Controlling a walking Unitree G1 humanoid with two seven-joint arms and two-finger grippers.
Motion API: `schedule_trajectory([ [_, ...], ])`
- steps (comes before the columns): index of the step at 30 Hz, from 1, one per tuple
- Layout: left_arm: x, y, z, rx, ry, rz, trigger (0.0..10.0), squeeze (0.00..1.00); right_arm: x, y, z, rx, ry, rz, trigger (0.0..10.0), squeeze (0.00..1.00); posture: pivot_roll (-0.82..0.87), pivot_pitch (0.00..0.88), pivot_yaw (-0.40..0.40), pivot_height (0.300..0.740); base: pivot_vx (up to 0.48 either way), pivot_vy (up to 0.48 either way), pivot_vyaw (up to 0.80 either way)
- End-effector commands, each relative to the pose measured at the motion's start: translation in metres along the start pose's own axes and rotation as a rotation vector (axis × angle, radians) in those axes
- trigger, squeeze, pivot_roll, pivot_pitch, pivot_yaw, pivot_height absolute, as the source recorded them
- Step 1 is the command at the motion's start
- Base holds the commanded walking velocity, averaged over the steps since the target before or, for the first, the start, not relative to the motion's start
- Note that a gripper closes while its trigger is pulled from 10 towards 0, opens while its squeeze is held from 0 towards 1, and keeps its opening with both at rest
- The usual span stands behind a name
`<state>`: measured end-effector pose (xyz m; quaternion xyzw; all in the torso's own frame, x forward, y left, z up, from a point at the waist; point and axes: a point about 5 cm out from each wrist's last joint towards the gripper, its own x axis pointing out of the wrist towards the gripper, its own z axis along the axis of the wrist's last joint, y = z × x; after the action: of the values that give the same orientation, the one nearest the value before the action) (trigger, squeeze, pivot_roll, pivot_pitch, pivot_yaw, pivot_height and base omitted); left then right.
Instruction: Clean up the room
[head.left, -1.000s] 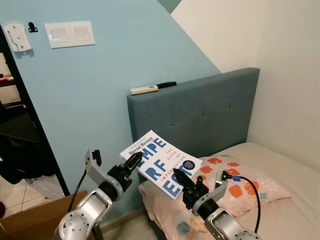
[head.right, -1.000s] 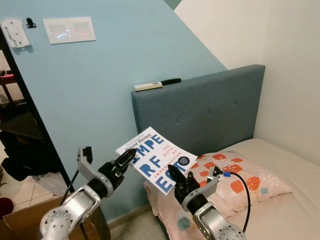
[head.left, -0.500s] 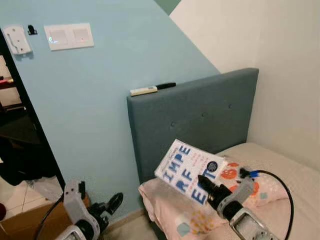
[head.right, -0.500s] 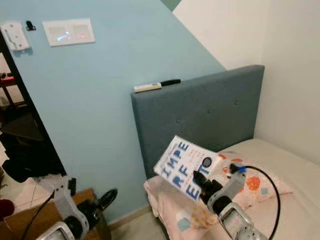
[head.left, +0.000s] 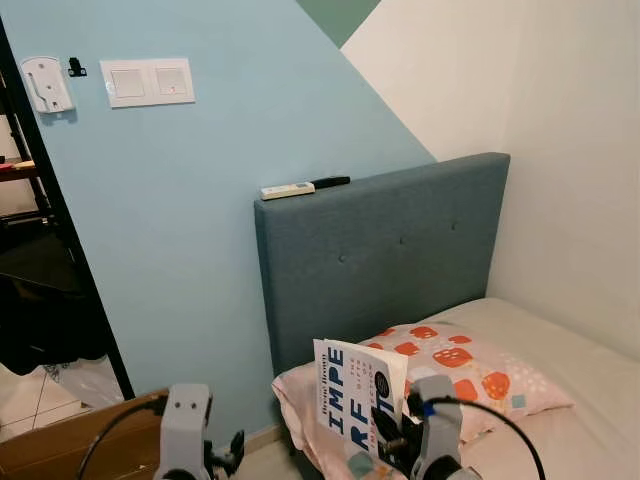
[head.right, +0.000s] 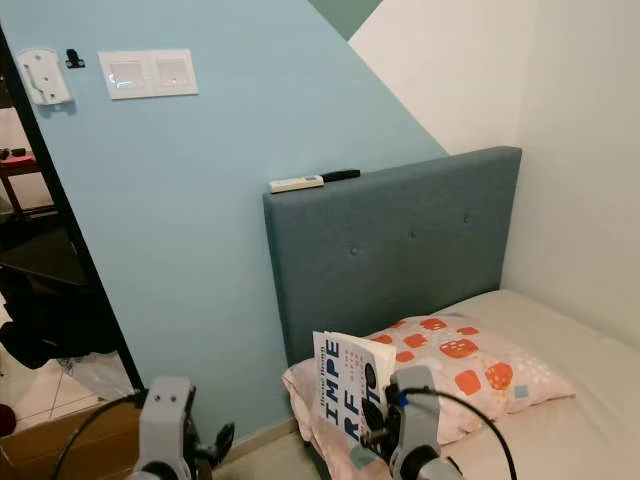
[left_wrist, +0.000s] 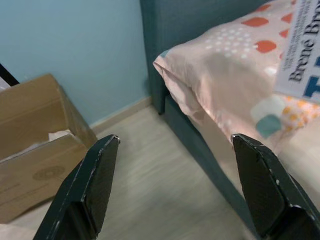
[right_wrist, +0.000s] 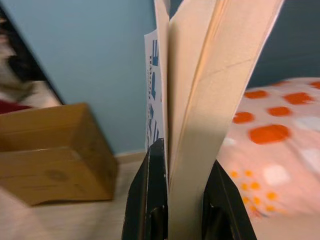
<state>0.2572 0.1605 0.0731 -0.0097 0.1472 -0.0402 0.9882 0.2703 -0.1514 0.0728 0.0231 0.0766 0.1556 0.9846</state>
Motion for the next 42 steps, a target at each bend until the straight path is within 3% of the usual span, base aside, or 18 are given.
schedule_trajectory([
  [1,-0.001,-0.001,-0.004,0.026,0.001,0.004,10.0,0.00,0.001,0.001,0.002,-0.017,-0.027,-0.012,10.0,0.00,-0.04,0.003,0.039,0.740,0.000,0.000,0.00],
  [8,-0.004,-0.007,-0.014,0.000,0.018,0.021,10.0,0.00,-0.013,0.004,-0.018,-0.015,0.034,-0.001,10.0,0.00,-0.04,0.000,0.033,0.740,0.000,0.000,0.00],
  [16,-0.004,-0.008,-0.021,0.027,0.030,0.048,10.0,0.00,-0.012,0.013,-0.027,0.026,0.063,0.036,10.0,0.00,-0.05,0.000,0.034,0.740,0.000,0.000,0.00],
  [20,-0.002,-0.004,-0.024,0.025,0.040,0.086,10.0,0.00,-0.008,0.017,-0.030,-0.023,0.111,0.079,10.0,0.00,-0.06,0.010,0.027,0.740,0.000,0.000,0.00],
  [23,-0.001,-0.005,-0.026,0.004,0.041,0.112,10.0,0.00,-0.005,0.016,-0.028,-0.049,0.114,0.095,10.0,0.00,-0.07,0.014,-0.001,0.740,0.000,0.000,0.00],
  [24,0.000,-0.008,-0.026,-0.024,0.036,0.137,10.0,0.00,-0.002,0.012,-0.024,-0.070,0.110,0.105,10.0,0.00,-0.07,0.017,-0.052,0.740,0.000,0.000,0.00],
  [26,0.001,-0.011,-0.026,-0.051,0.030,0.155,10.0,0.00,0.001,0.007,-0.020,-0.083,0.108,0.108,10.0,0.00,-0.07,0.017,-0.052,0.740,0.000,0.000,0.00],
  [29,0.001,-0.016,-0.024,-0.032,0.012,0.154,10.0,0.00,0.004,0.003,-0.016,-0.096,0.106,0.116,10.0,0.00,-0.06,0.021,-0.077,0.740,0.000,0.000,0.00],
  [35,-0.001,-0.018,-0.025,-0.018,0.007,0.154,10.0,0.00,0.007,-0.001,-0.013,-0.111,0.107,0.123,10.0,0.00,-0.06,0.028,-0.070,0.740,0.000,0.000,0.00],
  [42,0.000,-0.018,-0.020,0.021,-0.009,0.101,10.0,0.00,-0.002,-0.004,-0.019,-0.050,0.114,0.085,10.0,0.00,-0.07,0.038,-0.043,0.740,0.000,0.000,0.00],
])
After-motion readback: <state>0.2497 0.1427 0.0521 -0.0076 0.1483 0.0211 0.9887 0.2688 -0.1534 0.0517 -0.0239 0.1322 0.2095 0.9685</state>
